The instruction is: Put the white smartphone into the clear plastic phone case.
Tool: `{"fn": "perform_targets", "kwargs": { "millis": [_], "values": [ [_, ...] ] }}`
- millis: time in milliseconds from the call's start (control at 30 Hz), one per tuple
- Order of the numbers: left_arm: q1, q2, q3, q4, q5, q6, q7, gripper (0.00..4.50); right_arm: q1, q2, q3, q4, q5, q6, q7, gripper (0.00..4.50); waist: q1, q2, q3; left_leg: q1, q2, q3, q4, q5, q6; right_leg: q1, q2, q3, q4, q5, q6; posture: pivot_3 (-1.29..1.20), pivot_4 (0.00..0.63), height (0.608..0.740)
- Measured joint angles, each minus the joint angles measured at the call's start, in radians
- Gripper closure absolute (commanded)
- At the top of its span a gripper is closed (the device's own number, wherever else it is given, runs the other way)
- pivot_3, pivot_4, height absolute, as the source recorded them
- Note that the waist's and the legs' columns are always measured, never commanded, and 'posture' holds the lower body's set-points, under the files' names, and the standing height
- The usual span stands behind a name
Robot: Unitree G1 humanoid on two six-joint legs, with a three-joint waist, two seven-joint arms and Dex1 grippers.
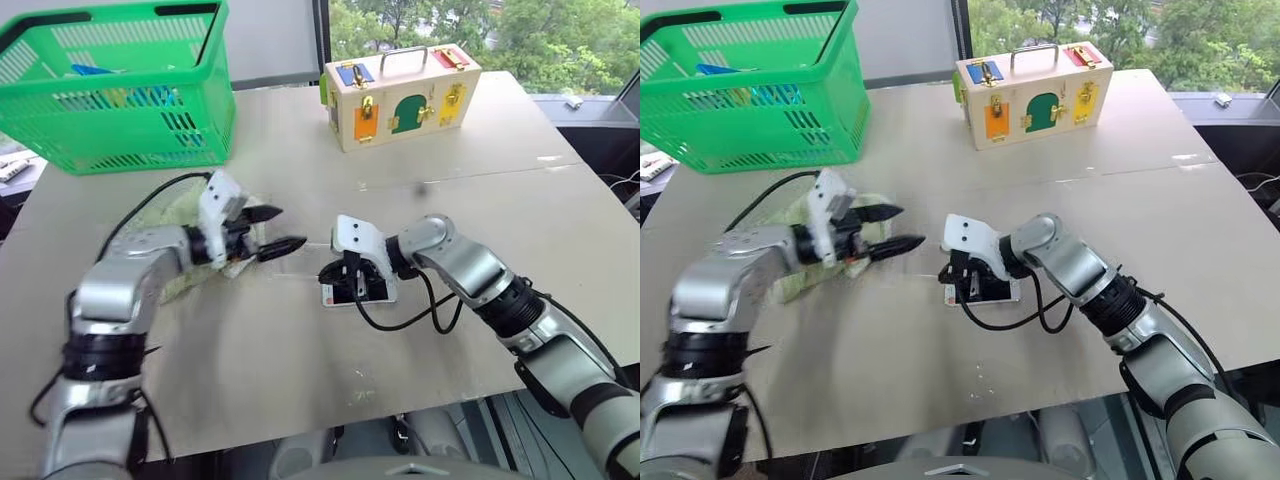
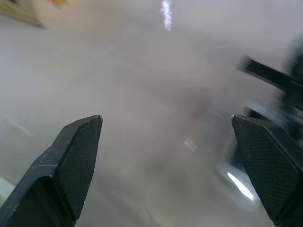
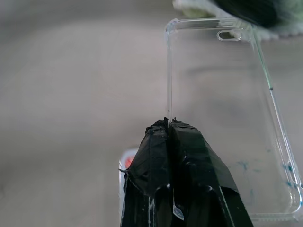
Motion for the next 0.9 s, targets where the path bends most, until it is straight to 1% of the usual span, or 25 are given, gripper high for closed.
{"fn": "perform_targets", "kwargs": {
  "millis": [100, 200, 333, 433, 467, 567, 633, 733, 867, 900],
  "values": [
    [0.032, 0.062, 0.009, -0.013, 0.003, -0.025, -0.055, 0.0, -0.003, 0.004, -0.002, 0.023, -0.013, -0.025, 0.018, 4.43, 0.002, 0.001, 0.0, 0.001, 0.0, 0.001, -0.001, 0.0, 0.0, 0.0, 0.0, -0.001, 0.0, 0.0, 0.0, 0.0, 0.15, 0.74],
    [0.036, 0.062, -0.013, -0.006, 0.019, -0.059, -0.06, 0.0, -0.01, 0.042, -0.001, 0.07, -0.038, -0.067, 0.022, 4.43, 0.003, 0.001, 0.0, 0.001, 0.0, 0.001, -0.001, 0.001, -0.001, 0.0, 0.001, -0.001, 0.0, 0.0, 0.0, 0.0, 0.15, 0.74],
    [0.046, 0.061, -0.072, -0.001, 0.069, -0.145, -0.076, 0.0, -0.037, 0.119, 0.003, 0.205, -0.096, -0.159, -0.004, 4.43, 0.0, 0.001, 0.0, 0.002, 0.001, 0.002, -0.001, 0.001, -0.002, 0.0, 0.002, 0.0, 0.001, 0.001, -0.002, 0.0, 0.15, 0.74],
    [0.07, 0.062, -0.102, 0.0, 0.093, -0.19, -0.099, 0.0, -0.039, 0.122, -0.015, 0.276, -0.106, -0.19, 0.005, 3.49, 0.001, 0.001, 0.0, 0.002, 0.001, 0.002, -0.002, 0.001, -0.002, 0.0, 0.002, 0.0, 0.001, 0.001, -0.002, 0.0, 0.15, 0.74],
    [0.075, 0.063, -0.11, 0.002, 0.104, -0.209, -0.109, 0.0, -0.04, 0.115, -0.027, 0.284, -0.105, -0.198, 0.013, 3.05, 0.003, 0.001, 0.001, 0.001, 0.001, 0.002, -0.002, 0.001, -0.002, -0.001, 0.002, 0.0, 0.001, 0.001, -0.002, 0.0, 0.15, 0.74],
    [0.071, 0.064, -0.137, 0.023, 0.139, -0.261, -0.13, 0.0, -0.053, 0.089, -0.062, 0.286, -0.114, -0.245, 0.02, 1.51, 0.003, 0.001, 0.001, 0.002, 0.001, 0.002, -0.003, 0.001, -0.002, -0.001, 0.002, 0.0, 0.0, 0.001, -0.002, 0.0, 0.15, 0.74],
    [0.066, 0.063, -0.153, 0.037, 0.153, -0.286, -0.145, 0.0, -0.053, 0.069, -0.081, 0.267, -0.116, -0.255, 0.023, 1.51, 0.002, 0.001, 0.001, 0.002, 0.001, 0.002, -0.004, 0.001, -0.002, -0.002, 0.002, 0.0, 0.0, 0.001, -0.002, 0.0, 0.15, 0.74],
    [0.019, 0.051, -0.209, 0.085, 0.191, -0.352, -0.186, 0.0, -0.003, -0.017, -0.124, 0.099, -0.072, -0.216, 0.076, 1.51, 0.01, 0.001, 0.001, 0.001, 0.001, 0.001, -0.004, 0.001, -0.002, -0.002, 0.001, -0.001, 0.0, 0.001, -0.002, 0.0, 0.15, 0.74],
    [-0.043, 0.024, -0.262, 0.167, 0.23, -0.414, -0.224, 1.03, 0.08, -0.113, -0.183, -0.125, 0.001, -0.125, 0.117, 1.46, 0.005, 0.001, 0.001, 0.001, 0.001, 0.002, -0.004, 0.001, -0.001, -0.001, 0.001, 0.0, 0.0, 0.001, -0.002, 0.0, 0.15, 0.74],
    [-0.082, 0.008, -0.291, 0.205, 0.256, -0.446, -0.237, 1.46, 0.14, -0.158, -0.211, -0.215, 0.028, -0.096, 0.12, 1.46, 0.006, 0.001, 0.001, 0.0, 0.001, 0.002, -0.004, 0.001, -0.001, -0.001, 0.0, -0.001, 0.0, 0.001, -0.002, 0.0, 0.15, 0.74]
  ]
}}
